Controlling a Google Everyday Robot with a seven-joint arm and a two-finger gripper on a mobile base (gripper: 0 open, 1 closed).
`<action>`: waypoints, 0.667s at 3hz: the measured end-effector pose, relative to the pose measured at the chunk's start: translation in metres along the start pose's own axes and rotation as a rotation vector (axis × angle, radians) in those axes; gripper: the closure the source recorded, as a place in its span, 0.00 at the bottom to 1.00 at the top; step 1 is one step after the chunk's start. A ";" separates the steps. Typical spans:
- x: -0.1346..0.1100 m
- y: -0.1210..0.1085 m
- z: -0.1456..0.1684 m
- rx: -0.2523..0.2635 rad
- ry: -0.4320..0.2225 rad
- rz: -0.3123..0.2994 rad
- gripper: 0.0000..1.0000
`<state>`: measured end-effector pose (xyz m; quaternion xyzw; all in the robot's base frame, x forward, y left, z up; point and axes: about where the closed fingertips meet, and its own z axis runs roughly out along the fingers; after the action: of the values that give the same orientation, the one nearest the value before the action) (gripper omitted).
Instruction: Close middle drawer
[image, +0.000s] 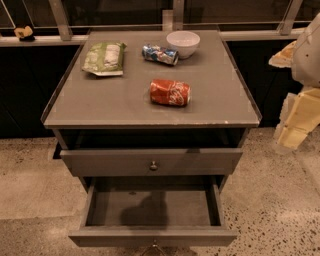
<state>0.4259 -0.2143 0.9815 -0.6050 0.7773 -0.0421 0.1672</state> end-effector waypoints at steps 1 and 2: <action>0.010 0.032 -0.012 0.037 -0.010 -0.020 0.00; 0.031 0.075 0.001 0.052 -0.003 -0.038 0.00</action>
Offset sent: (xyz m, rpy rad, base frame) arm -0.1299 -0.0274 -0.0999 -0.0407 -0.0017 0.0278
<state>0.3499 -0.2237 0.9544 -0.6150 0.7642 -0.0646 0.1832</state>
